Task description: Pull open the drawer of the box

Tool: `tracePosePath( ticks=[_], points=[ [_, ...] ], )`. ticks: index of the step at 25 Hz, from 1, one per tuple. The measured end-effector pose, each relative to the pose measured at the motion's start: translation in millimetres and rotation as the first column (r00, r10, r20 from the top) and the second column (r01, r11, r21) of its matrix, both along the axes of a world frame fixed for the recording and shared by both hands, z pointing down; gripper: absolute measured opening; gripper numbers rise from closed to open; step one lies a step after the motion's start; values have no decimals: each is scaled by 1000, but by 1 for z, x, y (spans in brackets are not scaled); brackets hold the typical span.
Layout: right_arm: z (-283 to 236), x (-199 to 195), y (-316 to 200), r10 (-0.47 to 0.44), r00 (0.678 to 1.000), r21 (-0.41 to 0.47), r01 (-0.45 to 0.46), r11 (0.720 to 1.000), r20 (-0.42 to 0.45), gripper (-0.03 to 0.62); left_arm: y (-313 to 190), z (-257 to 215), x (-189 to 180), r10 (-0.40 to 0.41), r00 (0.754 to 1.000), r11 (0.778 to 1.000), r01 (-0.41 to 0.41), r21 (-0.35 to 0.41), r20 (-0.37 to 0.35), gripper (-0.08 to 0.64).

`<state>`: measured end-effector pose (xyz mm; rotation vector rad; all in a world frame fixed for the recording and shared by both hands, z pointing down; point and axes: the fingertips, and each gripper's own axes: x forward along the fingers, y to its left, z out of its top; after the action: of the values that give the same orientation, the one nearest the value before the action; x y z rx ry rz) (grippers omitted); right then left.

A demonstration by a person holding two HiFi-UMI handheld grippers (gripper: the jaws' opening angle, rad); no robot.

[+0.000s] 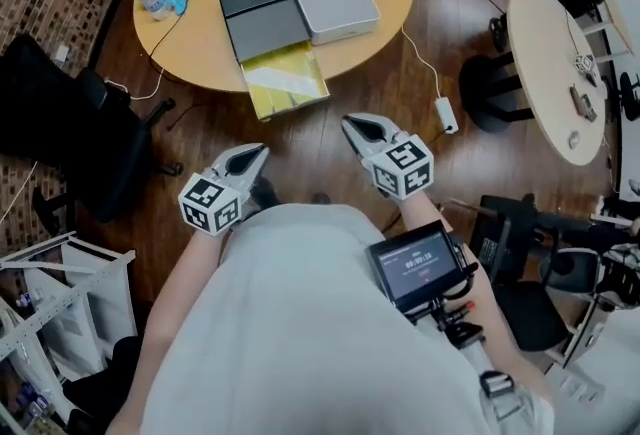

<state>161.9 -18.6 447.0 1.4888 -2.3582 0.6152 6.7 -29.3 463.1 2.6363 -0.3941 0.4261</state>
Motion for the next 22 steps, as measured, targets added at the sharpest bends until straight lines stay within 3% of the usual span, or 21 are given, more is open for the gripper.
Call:
tracePosePath(
  ticks=[11, 22],
  points=[
    [-25, -3, 76, -127, 981, 97, 114, 989, 148, 8, 73, -12, 43, -41, 998, 998, 39, 56, 44, 6],
    [-42, -31, 100, -184, 965, 146, 159, 977, 184, 8, 103, -24, 25, -85, 996, 994, 84, 72, 13, 6]
  ],
)
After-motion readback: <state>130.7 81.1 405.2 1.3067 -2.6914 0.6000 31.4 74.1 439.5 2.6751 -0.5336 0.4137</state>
